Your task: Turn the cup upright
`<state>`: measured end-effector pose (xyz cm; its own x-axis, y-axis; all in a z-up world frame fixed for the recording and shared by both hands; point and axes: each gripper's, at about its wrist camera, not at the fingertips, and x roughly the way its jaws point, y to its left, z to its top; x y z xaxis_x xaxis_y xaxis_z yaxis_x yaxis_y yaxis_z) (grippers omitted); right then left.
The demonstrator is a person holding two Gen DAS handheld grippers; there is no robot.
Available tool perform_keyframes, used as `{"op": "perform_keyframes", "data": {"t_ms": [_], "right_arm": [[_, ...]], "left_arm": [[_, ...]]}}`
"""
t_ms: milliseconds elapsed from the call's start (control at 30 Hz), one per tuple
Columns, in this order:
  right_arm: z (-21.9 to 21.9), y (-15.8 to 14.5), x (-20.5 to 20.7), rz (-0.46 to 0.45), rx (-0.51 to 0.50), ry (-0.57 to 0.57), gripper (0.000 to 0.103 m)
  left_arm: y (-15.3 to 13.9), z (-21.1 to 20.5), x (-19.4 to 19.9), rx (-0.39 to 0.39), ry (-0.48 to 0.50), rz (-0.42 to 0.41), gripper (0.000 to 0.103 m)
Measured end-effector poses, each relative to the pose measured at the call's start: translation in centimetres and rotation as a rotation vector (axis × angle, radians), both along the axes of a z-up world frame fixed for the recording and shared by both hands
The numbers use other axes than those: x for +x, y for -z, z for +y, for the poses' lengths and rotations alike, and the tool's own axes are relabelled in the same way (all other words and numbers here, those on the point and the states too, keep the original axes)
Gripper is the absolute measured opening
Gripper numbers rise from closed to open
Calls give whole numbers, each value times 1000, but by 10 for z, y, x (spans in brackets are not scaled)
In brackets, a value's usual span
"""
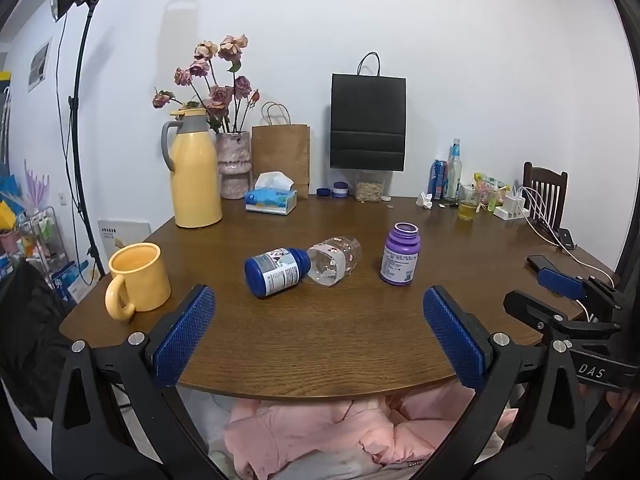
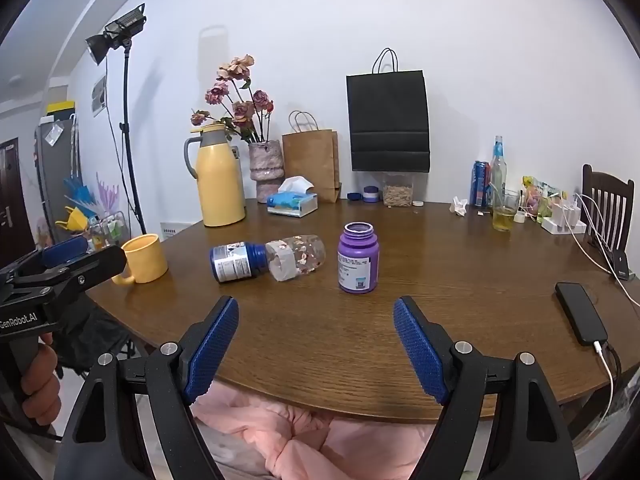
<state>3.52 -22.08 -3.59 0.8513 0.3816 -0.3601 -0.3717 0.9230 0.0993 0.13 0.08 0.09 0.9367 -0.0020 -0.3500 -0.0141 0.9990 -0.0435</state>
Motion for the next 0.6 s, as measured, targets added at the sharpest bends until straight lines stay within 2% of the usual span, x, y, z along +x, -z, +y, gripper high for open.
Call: {"op": "perform_keyframes", "data": {"t_ms": [600], "right_arm": [[0,-3,-1,-2,-14,-1,84]], "left_arm": [[-1,3,-4,12,-5,-23,103]]}}
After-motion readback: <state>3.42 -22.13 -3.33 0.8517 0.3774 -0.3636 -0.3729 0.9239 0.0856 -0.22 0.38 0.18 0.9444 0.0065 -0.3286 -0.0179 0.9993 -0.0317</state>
